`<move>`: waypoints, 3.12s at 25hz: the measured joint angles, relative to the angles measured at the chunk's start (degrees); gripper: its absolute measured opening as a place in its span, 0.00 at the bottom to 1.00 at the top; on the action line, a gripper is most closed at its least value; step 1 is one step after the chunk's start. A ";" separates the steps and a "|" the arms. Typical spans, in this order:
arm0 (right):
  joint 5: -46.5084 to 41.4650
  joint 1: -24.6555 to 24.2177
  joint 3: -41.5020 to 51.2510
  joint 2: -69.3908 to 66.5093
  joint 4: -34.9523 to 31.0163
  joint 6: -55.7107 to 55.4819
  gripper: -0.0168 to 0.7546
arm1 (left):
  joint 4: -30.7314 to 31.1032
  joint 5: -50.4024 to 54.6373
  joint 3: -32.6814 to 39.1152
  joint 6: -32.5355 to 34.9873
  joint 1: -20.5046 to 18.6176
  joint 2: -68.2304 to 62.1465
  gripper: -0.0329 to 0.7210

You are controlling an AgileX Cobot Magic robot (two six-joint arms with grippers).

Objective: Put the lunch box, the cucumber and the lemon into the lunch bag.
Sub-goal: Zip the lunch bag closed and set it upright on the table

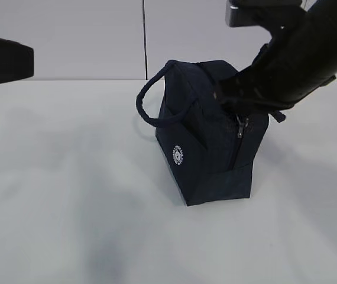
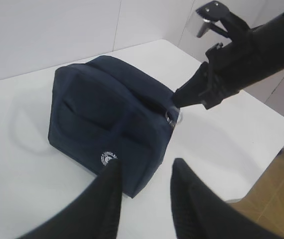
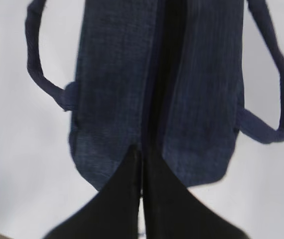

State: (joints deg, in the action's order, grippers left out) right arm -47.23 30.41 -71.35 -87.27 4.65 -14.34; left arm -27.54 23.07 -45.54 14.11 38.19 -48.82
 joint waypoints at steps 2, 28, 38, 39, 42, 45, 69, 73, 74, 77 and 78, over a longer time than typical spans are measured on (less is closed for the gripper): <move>0.65 0.00 -1.47 0.00 0.38 0.12 0.03 | 0.00 0.14 0.00 0.00 0.00 0.00 0.36; -5.85 0.00 4.06 4.61 -0.24 8.17 0.09 | 0.92 1.52 0.00 0.00 0.00 -2.92 0.36; 5.98 -4.25 21.58 26.31 -2.41 8.16 0.10 | 2.23 1.50 0.00 0.10 0.00 -2.92 0.36; 6.48 -4.77 22.34 28.34 -3.12 8.16 0.08 | 2.23 1.50 0.00 0.10 0.00 -2.92 0.36; 7.09 -5.33 23.19 34.28 -8.20 9.94 0.03 | 2.36 1.50 0.00 0.10 0.00 -2.97 0.36; 7.11 -5.33 23.19 37.35 -21.80 16.43 0.03 | 2.36 1.50 0.00 0.10 0.00 -2.97 0.36; -8.89 -25.73 23.44 28.28 -51.13 62.04 0.03 | 3.16 1.50 0.00 0.81 0.00 -2.97 0.36; -11.62 -25.95 23.44 21.80 -57.87 70.33 0.03 | 3.16 1.50 0.00 0.95 0.00 -3.33 0.36; -11.62 -25.95 23.44 19.46 -58.91 71.68 0.03 | 3.16 1.50 0.00 0.95 0.00 -3.49 0.36; -11.26 -25.95 23.44 12.83 -59.77 73.56 0.03 | 3.16 1.50 0.00 1.05 0.00 -3.78 0.36; -11.01 -25.95 23.44 10.83 -59.77 73.81 0.03 | 3.16 1.50 0.00 1.05 0.00 -3.78 0.36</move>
State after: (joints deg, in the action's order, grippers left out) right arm -58.24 4.46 -47.91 -76.44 -55.13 59.47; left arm -24.38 24.57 -45.54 15.16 38.19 -52.60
